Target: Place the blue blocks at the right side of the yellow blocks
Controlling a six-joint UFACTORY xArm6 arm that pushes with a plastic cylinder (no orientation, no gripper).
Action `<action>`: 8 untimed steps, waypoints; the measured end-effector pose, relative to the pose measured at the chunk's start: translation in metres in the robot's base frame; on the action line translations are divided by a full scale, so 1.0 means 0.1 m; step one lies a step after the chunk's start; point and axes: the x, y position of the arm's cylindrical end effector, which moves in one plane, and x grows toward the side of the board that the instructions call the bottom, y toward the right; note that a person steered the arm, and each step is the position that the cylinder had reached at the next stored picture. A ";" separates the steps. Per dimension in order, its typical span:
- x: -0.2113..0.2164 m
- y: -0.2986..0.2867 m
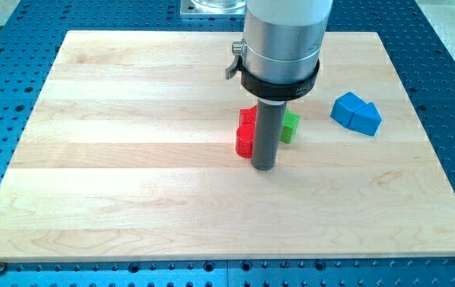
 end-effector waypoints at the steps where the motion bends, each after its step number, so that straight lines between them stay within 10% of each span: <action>1: -0.09 0.10; 4: 0.24 1.89; 8: -0.35 1.68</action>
